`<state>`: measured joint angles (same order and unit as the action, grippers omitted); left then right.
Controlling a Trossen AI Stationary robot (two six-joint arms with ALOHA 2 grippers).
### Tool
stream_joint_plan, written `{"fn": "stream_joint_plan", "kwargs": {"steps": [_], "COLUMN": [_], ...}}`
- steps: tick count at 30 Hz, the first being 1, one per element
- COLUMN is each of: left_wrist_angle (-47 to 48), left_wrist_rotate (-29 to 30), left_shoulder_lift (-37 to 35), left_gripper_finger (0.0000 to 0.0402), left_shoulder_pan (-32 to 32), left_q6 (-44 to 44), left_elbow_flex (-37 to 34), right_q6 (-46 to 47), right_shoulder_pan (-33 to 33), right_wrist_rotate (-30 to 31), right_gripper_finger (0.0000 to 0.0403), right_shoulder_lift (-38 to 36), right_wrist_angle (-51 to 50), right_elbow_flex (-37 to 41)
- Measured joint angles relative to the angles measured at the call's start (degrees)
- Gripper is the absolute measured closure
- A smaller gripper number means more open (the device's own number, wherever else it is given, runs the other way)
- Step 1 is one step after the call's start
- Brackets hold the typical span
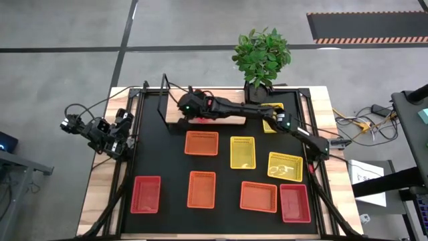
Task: Stack baskets on shelf by color
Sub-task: Put the top red bin on the shelf
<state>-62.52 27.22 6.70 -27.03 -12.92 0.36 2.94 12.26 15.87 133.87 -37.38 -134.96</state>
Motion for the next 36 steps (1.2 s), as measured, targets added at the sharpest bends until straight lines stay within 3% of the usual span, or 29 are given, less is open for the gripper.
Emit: {"fn": "stream_joint_plan", "kwargs": {"steps": [6,12,20,29,36], "left_wrist_angle": [-0.02,-0.04,-0.26,-0.27,-0.22], "left_wrist_rotate": [0.00,0.00,0.01,0.01,0.02], "left_shoulder_lift": [0.00,-0.02,-0.13,-0.15,-0.15], "left_gripper_finger": [0.0339,0.0339,0.0339,0.0339,0.0339], "left_shoulder_pan": [0.02,0.02,0.01,0.00,0.01], "left_q6": [-0.01,-0.01,-0.05,-0.05,-0.03], "left_elbow_flex": [0.00,0.00,0.01,0.01,0.00], "right_q6": [1.71,7.55,7.66,9.86,13.15], "right_shoulder_pan": [0.36,3.42,3.81,3.73,3.05], "right_wrist_rotate": [11.33,11.02,13.51,8.89,-1.85], "right_gripper_finger": [0.0394,0.0394,0.0394,0.0394,0.0394], "right_shoulder_lift": [-4.74,-4.48,-3.46,-3.46,-3.46], "right_wrist_angle": [-16.22,-30.70,-32.92,-33.09,-31.26], "right_elbow_flex": [-0.07,0.14,0.89,3.40,4.31]}}
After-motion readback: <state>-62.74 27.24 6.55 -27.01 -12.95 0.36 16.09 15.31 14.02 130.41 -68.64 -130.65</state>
